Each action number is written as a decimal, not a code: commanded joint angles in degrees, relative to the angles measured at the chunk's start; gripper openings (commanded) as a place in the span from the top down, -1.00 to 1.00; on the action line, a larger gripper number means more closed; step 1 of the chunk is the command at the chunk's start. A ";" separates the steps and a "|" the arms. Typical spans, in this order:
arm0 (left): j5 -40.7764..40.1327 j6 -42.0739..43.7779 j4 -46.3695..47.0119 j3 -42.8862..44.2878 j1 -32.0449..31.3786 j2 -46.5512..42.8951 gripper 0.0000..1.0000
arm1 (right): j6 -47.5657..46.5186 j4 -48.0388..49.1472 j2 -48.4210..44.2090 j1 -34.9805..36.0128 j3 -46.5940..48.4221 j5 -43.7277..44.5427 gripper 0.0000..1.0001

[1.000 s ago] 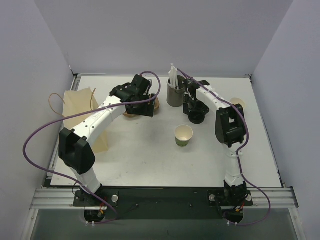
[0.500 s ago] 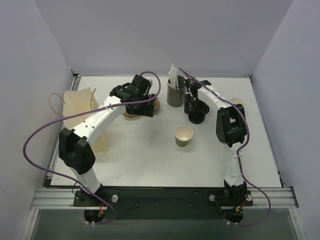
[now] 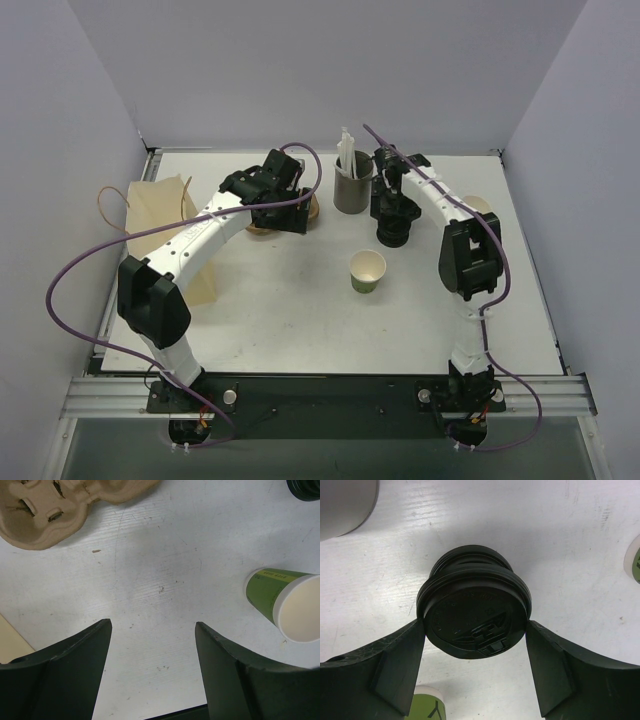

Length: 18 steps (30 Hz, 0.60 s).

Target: Pack the takeout coffee

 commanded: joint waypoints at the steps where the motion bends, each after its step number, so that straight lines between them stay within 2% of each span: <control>1: 0.84 0.45 0.32 2.36 0.30 -0.06 -0.56 | 0.64 -2.55 -3.41 -0.44 0.17 0.38 -0.38; 18: 1.10 0.36 0.59 1.30 0.30 -1.64 -0.56 | 1.17 -5.01 -5.86 -1.40 0.52 -3.75 -0.39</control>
